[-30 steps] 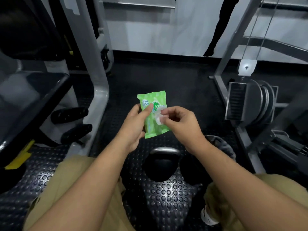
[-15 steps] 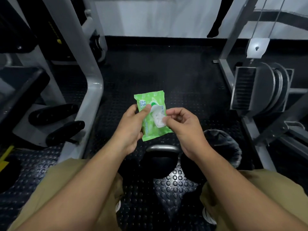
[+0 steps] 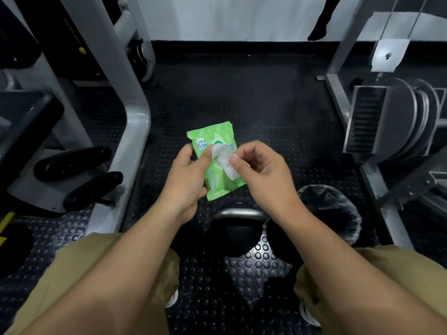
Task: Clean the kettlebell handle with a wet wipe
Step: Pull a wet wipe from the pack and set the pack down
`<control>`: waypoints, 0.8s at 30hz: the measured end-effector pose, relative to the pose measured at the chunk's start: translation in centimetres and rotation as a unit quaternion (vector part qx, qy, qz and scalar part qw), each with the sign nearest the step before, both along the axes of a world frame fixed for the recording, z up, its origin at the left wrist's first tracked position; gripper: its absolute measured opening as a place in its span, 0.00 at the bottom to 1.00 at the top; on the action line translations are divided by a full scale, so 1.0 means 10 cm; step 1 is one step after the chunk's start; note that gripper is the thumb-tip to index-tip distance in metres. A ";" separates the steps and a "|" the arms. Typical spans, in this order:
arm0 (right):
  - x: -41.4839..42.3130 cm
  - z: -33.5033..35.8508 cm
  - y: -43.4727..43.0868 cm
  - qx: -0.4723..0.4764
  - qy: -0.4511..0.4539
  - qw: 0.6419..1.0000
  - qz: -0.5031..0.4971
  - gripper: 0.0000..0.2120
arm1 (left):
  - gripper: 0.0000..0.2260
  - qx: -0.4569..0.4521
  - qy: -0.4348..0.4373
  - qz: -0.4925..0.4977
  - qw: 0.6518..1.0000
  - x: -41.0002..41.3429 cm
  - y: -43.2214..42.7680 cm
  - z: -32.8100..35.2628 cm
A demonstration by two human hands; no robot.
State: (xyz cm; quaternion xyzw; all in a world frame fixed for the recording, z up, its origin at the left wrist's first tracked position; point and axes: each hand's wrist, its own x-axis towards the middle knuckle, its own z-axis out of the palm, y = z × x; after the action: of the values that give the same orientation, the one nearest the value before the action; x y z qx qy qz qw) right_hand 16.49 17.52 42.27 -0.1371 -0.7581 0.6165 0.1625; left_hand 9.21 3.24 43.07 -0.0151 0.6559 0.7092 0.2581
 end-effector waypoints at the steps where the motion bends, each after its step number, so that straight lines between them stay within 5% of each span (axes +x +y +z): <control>1: 0.01 0.01 0.00 -0.004 0.012 1.000 0.003 0.03 | 0.09 0.000 -0.003 0.003 1.000 0.00 0.00 0.01; 11: 0.07 0.15 0.02 0.007 0.101 0.994 -0.050 0.02 | 0.09 -0.008 -0.020 0.022 1.000 0.01 -0.06 0.01; 18: 0.05 0.13 0.13 -0.028 0.050 0.994 -0.090 0.05 | 0.10 -0.003 -0.053 0.001 0.999 0.02 -0.09 0.06; 24: 0.00 0.01 0.48 -0.115 0.007 0.965 -0.236 0.07 | 0.12 0.030 -0.067 -0.051 0.996 0.01 -0.14 0.14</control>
State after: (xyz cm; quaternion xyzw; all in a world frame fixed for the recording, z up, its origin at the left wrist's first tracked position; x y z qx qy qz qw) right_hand 16.53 22.36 42.32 -0.3256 -0.6268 0.6447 0.2924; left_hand 9.31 1.84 44.48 -0.0211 0.6158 0.7118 0.3372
